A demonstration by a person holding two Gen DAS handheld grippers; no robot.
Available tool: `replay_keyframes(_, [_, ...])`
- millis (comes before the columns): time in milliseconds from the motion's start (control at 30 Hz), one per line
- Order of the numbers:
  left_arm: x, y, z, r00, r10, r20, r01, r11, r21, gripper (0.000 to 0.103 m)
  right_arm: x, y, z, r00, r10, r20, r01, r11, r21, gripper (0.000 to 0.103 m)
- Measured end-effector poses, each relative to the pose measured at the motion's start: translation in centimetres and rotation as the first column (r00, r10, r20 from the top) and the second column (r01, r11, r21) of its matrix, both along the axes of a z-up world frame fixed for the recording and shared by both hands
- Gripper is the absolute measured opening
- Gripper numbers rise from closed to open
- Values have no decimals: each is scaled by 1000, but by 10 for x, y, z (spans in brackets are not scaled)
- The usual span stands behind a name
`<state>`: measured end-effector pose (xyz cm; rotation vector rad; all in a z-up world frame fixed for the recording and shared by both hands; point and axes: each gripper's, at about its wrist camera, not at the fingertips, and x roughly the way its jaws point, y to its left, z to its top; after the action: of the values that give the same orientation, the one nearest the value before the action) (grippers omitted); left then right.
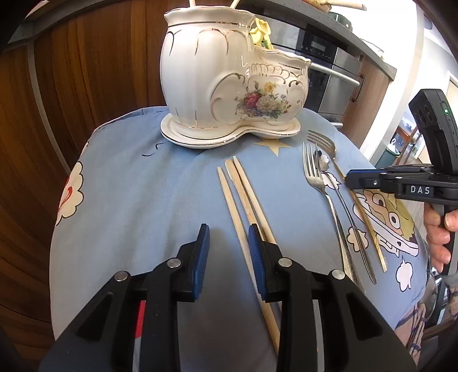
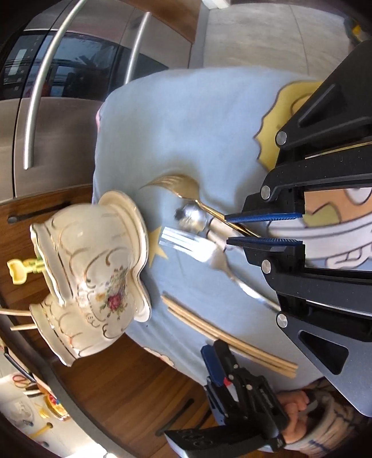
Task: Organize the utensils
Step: 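Grasp the gold fork with the right tool while the left grasps a chopstick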
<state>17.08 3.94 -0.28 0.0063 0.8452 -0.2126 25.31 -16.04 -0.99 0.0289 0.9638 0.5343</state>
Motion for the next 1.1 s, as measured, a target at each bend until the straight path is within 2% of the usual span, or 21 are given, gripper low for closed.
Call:
replay_keyframes(300, [3, -3, 2, 1000, -15, -18, 16, 999, 41, 29, 3, -6, 1, 1000, 3, -6, -4, 998, -59, 12])
replay_keyframes(500, [8, -11, 2, 999, -36, -37, 39, 994, 106, 29, 17, 3, -2, 1000, 18, -22, -20, 994, -111, 14])
replay_keyframes(733, [10, -1, 5, 996, -44, -83, 54, 991, 126, 10, 13, 4, 1, 995, 92, -29, -96, 976, -194, 15])
replay_keyframes(967, [16, 17, 8, 986, -72, -153, 93, 986, 135, 10, 11, -6, 4, 984, 152, -88, -172, 934, -313, 15])
replay_keyframes(1100, [21, 21, 9, 970, -109, -217, 147, 975, 165, 10, 20, -8, 4, 978, 154, -142, -192, 932, -307, 16])
